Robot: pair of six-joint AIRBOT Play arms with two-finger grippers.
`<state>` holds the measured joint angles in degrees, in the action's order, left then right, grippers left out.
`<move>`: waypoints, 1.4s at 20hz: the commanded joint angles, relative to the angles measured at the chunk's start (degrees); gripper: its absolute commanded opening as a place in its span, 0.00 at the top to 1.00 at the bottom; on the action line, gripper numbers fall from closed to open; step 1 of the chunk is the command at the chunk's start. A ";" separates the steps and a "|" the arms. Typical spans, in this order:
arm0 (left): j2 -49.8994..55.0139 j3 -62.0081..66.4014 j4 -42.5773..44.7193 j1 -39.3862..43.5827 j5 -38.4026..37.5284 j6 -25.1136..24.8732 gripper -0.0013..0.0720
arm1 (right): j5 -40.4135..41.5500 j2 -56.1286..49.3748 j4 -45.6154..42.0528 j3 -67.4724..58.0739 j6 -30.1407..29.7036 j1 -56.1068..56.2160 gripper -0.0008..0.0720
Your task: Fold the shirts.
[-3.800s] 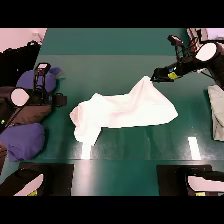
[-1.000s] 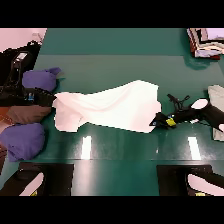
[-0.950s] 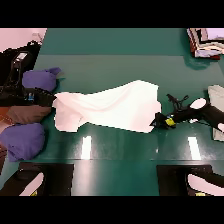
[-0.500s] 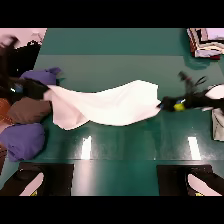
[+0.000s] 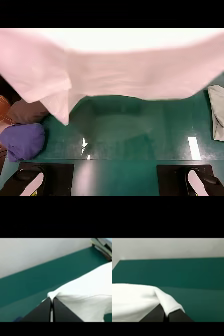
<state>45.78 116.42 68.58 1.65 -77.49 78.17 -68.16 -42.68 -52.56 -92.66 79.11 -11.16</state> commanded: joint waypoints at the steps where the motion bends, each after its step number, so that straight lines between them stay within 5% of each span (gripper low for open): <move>1: 0.09 10.88 -0.55 -0.02 0.39 3.39 0.95 | -5.73 1.55 0.04 -11.21 -0.11 -9.97 0.97; 5: 0.24 11.85 -5.55 -0.04 2.84 3.89 0.95 | -13.03 -2.91 0.20 -21.66 0.98 -17.00 0.97; 9: 0.83 2.14 -1.33 -0.04 3.30 2.43 0.95 | -21.18 -12.02 -0.02 -27.39 4.52 -12.94 0.97; 15: 11.61 -29.49 1.14 -0.04 0.85 2.36 0.95 | -24.30 -25.59 -6.05 -8.17 7.48 3.26 0.97; 23: 37.66 -37.18 -4.57 -0.02 24.81 -2.23 0.95 | -2.54 -47.25 -16.06 1.53 6.78 17.92 0.97; 28: 44.13 -35.65 -5.60 -0.04 33.97 -2.14 0.95 | -2.75 -55.98 -16.02 -7.96 6.78 17.46 0.96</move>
<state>86.15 80.53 64.16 1.65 -49.82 76.55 -72.51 -93.95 -68.05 -96.73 85.93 5.85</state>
